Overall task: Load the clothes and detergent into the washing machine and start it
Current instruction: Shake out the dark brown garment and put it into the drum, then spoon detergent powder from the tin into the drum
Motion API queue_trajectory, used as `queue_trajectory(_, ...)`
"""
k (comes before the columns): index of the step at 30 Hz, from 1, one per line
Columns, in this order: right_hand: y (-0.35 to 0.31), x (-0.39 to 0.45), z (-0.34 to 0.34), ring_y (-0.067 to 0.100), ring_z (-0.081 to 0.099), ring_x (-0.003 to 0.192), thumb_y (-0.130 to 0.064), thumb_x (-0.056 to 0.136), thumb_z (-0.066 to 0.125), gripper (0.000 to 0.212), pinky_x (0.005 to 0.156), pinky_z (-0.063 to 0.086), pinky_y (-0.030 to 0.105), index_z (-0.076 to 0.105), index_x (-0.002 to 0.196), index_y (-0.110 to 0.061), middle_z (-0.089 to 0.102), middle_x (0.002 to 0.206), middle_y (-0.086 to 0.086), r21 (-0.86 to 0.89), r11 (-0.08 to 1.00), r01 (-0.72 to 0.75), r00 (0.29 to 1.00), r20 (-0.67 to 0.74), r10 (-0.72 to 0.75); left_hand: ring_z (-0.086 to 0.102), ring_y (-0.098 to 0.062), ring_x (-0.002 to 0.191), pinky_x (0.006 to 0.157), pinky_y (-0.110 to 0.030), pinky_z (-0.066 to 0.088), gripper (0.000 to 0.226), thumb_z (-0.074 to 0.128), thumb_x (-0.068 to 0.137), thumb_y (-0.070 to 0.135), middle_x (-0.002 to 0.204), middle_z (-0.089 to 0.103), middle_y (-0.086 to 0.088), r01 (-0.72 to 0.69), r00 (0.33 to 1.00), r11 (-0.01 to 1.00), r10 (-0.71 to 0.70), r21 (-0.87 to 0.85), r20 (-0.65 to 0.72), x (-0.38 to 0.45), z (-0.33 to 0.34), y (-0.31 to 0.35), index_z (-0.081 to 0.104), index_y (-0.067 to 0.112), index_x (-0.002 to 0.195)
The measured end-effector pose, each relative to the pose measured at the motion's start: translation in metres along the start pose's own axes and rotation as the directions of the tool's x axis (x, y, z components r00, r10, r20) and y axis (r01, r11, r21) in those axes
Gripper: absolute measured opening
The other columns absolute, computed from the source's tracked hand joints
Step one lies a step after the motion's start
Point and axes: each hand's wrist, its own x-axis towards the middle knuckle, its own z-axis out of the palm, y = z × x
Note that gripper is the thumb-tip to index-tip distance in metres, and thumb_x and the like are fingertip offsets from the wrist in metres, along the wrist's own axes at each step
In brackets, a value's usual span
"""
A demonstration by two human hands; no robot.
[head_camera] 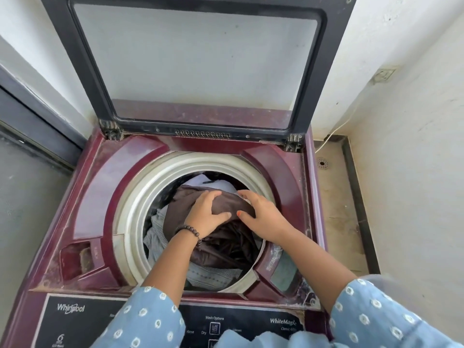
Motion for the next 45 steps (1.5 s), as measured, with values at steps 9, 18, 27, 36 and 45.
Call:
queue_trajectory(9, -0.021, -0.022, -0.017, 0.025, 0.031, 0.142, -0.026, 0.096, 0.058, 0.056, 0.115, 0.032, 0.04, 0.039, 0.147, -0.018, 0.036, 0.153, 0.008, -0.169, 0.969, 0.182, 0.97, -0.131, -0.205, -0.003, -0.016, 0.153, 0.122, -0.045, 0.02, 0.074, 0.066, 0.092, 0.038, 0.166, 0.007, -0.001, -0.102, 0.981, 0.995, 0.102, 0.008, -0.163, -0.05, -0.018, 0.025, 0.027, 0.029, 0.153)
queue_trajectory(18, -0.065, -0.064, -0.054, 0.024, -0.014, 0.151, -0.048, 0.095, 0.052, 0.084, 0.12, 0.002, 0.051, 0.0, 0.157, -0.023, -0.007, 0.165, 0.002, -0.516, 0.831, 0.209, 0.935, -0.144, -0.325, -0.012, -0.015, 0.152, 0.122, -0.054, 0.013, 0.08, 0.066, 0.091, 0.038, 0.166, -0.001, 0.002, -0.22, 0.926, 0.968, 0.246, 0.121, -0.285, -0.099, -0.05, 0.068, 0.019, 0.027, 0.155)
queue_trajectory(27, -0.075, -0.109, -0.081, 0.029, -0.02, 0.149, -0.059, 0.093, 0.041, 0.081, 0.12, 0.0, 0.057, -0.003, 0.156, -0.033, -0.013, 0.165, 0.003, -0.587, 0.791, 0.172, 0.894, -0.244, -0.376, -0.019, -0.009, 0.149, 0.121, -0.058, 0.011, 0.08, 0.061, 0.089, 0.049, 0.165, -0.008, 0.006, -0.325, 0.863, 0.923, 0.379, 0.206, -0.334, -0.132, -0.047, 0.113, 0.017, 0.035, 0.155)
queue_trajectory(36, -0.052, -0.166, -0.124, 0.026, -0.028, 0.147, -0.059, 0.093, 0.04, 0.08, 0.12, -0.005, 0.056, -0.005, 0.155, -0.036, -0.022, 0.163, 0.0, -0.547, 0.829, 0.117, 0.877, -0.335, -0.345, -0.017, -0.016, 0.151, 0.12, -0.061, 0.009, 0.081, 0.061, 0.088, 0.048, 0.166, -0.005, 0.001, -0.428, 0.805, 0.857, 0.505, 0.286, -0.311, -0.151, -0.02, 0.175, 0.02, 0.028, 0.155)
queue_trajectory(45, -0.005, -0.233, -0.175, 0.026, -0.028, 0.147, -0.055, 0.096, 0.047, 0.081, 0.12, -0.003, 0.056, -0.007, 0.154, -0.038, -0.022, 0.163, 0.0, -0.519, 0.854, 0.03, 0.841, -0.448, -0.302, -0.021, -0.009, 0.149, 0.121, -0.056, 0.001, 0.084, 0.061, 0.089, 0.047, 0.165, -0.011, 0.007, -0.52, 0.774, 0.793, 0.595, 0.319, -0.217, -0.17, 0.037, 0.254, 0.012, 0.034, 0.156)
